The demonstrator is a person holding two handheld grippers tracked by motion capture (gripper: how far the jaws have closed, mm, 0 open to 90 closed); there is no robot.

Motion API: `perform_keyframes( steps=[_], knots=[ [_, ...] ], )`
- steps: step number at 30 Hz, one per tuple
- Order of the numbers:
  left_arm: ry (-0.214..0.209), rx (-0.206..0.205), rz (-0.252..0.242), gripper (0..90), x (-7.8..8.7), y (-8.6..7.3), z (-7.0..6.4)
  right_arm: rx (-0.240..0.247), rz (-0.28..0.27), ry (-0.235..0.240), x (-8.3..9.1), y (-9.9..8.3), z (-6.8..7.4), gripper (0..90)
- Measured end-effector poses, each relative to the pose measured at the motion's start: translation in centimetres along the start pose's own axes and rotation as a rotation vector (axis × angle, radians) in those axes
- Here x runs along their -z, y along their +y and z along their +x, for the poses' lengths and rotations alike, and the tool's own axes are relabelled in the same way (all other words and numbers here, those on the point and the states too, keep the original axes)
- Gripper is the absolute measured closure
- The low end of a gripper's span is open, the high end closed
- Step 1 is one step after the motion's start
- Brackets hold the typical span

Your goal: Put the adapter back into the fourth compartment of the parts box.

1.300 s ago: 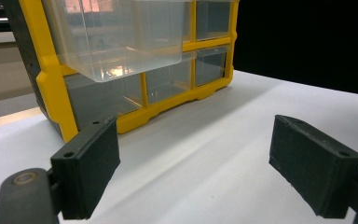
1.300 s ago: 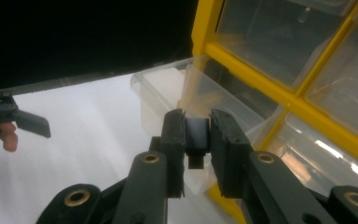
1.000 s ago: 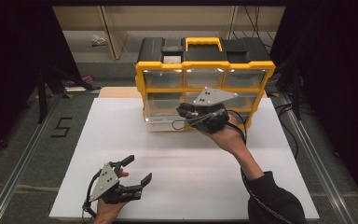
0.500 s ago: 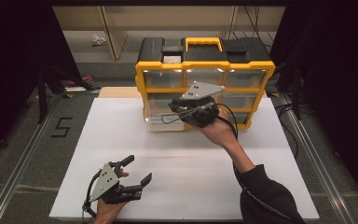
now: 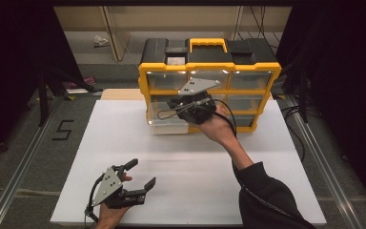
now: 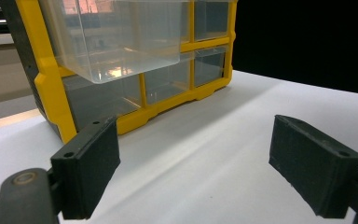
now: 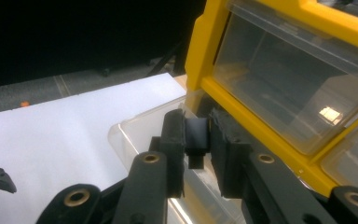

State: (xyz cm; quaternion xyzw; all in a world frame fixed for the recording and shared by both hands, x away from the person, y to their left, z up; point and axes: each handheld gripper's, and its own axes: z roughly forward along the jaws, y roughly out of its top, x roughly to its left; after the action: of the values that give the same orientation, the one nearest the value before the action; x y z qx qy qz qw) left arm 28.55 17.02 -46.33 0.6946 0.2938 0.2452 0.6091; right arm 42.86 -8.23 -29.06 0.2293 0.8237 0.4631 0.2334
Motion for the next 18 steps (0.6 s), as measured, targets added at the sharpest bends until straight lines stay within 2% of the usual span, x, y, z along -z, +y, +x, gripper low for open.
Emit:
perform_keyframes(
  steps=[12, 13, 14, 15, 17, 18],
  knots=[
    [-0.001, 0.003, 0.004, 15.5, 0.0, 0.0, 0.0, -0.007, 0.05, 0.01, -1.3, -0.3, -0.1, 75.7],
    [-0.002, 0.002, 0.005, 15.5, 0.0, 0.0, 0.0, -0.009, 0.067, 0.009, -1.5, -0.5, -0.2, 67.8],
    [-0.002, 0.002, 0.005, 15.5, 0.0, 0.0, 0.0, -0.009, 0.067, 0.009, -1.5, -0.5, -0.2, 67.8],
    [-0.002, 0.002, 0.005, 15.5, -0.1, 0.0, 0.0, -0.017, 0.088, 0.009, -1.8, -0.5, -0.2, 51.9],
    [-0.002, 0.002, 0.005, 15.5, 0.0, 0.0, 0.0, -0.024, 0.075, -0.003, -1.6, -0.5, -0.1, 44.0],
    [-0.003, 0.002, 0.005, 15.5, 0.0, 0.0, 0.0, -0.024, 0.075, -0.003, -1.6, -0.5, -0.1, 44.0]
  ],
)
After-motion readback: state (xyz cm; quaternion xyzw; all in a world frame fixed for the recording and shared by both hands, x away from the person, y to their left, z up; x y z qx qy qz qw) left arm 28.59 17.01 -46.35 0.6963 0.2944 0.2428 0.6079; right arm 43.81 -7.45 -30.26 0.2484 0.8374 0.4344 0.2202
